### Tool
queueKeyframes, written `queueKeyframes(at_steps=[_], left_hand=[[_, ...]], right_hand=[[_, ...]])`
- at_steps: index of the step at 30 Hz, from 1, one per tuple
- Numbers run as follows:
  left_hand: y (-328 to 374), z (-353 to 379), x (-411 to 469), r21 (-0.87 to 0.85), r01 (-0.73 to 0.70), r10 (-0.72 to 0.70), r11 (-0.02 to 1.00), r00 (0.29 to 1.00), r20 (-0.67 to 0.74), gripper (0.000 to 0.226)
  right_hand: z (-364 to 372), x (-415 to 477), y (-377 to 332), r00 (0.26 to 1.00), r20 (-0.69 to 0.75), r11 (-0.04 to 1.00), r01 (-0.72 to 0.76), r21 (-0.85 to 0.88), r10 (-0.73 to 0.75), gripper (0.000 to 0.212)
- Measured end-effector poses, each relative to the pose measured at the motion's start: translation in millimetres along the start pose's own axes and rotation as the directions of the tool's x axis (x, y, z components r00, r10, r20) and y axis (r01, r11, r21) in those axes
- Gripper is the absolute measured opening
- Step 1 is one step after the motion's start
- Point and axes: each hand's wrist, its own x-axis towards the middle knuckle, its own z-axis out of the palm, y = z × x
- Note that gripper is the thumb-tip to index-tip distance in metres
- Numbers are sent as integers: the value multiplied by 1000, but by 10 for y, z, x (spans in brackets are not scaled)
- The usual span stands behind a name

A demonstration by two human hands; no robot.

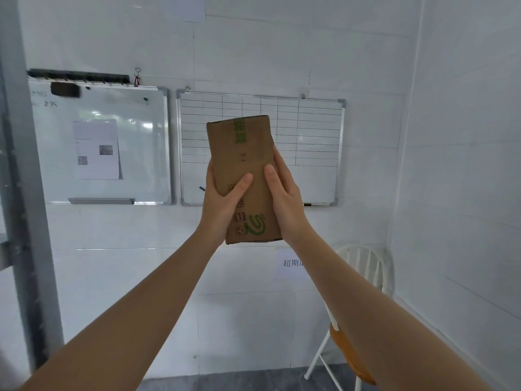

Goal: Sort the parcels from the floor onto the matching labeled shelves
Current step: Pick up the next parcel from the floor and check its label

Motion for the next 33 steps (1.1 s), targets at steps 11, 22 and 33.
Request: queueKeyframes(at_steps=[11, 22, 33], left_hand=[[1, -151, 25, -23, 73, -71, 997, 996, 58, 54], [42, -207, 12, -29, 66, -64, 997, 995, 74, 63], [-165, -117, 28, -48, 47, -46, 998, 999, 21, 66]], right_hand=[[-175, -9, 77, 994, -104, 998, -46, -45, 41, 35], [-369, 75, 110, 952, -105, 950, -297, -94, 287, 46], [-379, 28, 227, 944, -329, 984, -93, -151, 39, 49]])
